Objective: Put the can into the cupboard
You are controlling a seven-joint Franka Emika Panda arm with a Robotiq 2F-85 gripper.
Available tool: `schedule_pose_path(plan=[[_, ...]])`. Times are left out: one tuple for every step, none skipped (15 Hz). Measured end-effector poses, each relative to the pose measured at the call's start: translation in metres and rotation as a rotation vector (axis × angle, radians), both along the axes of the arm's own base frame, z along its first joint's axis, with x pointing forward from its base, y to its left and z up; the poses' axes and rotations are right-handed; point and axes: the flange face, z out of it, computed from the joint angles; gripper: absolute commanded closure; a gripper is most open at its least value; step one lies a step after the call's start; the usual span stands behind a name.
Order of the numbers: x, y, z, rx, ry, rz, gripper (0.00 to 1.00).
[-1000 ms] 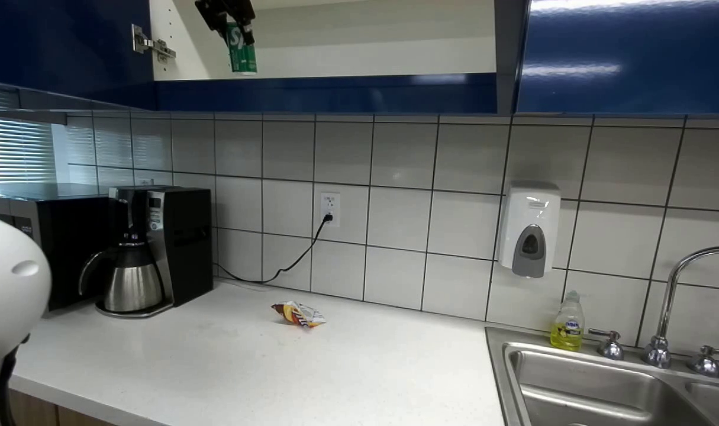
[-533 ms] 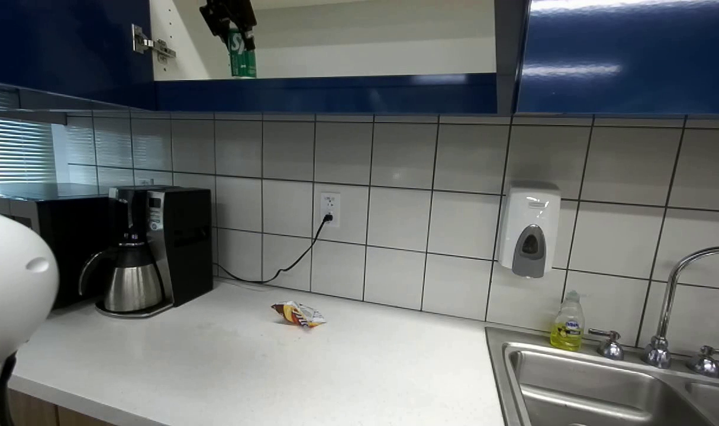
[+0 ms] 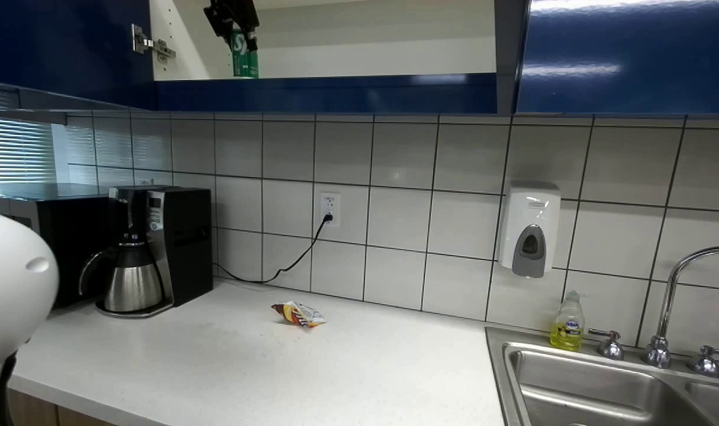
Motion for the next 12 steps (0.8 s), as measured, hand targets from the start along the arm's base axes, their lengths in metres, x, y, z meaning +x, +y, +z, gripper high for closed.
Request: schedule_pose_path(plan=[[0.001,0.0,0.0,0.001,0.002,-0.001,0.24],[0.002,-0.001,0.0,0.002,0.003,-0.002,0.08],[0.003,-0.001,0.0,0.003,0.006,-0.005,0.03],[0.004,-0.002,-0.001,0.004,0.01,-0.007,0.0],[0.005,-0.002,-0.002,0.005,0.014,-0.01,0.0],[0.006,-0.002,-0.003,0.004,0.019,-0.013,0.0],[0.008,-0.003,-0.004,0.004,0.023,-0.015,0.0],[0.009,-0.003,-0.005,0.004,0.026,-0.016,0.0],[0.01,-0.003,-0.006,0.003,0.029,-0.018,0.0],[0.011,-0.003,-0.007,0.002,0.03,-0.019,0.0],[0.011,-0.003,-0.008,0.002,0.031,-0.021,0.0],[0.011,-0.003,-0.008,0.002,0.032,-0.022,0.0]])
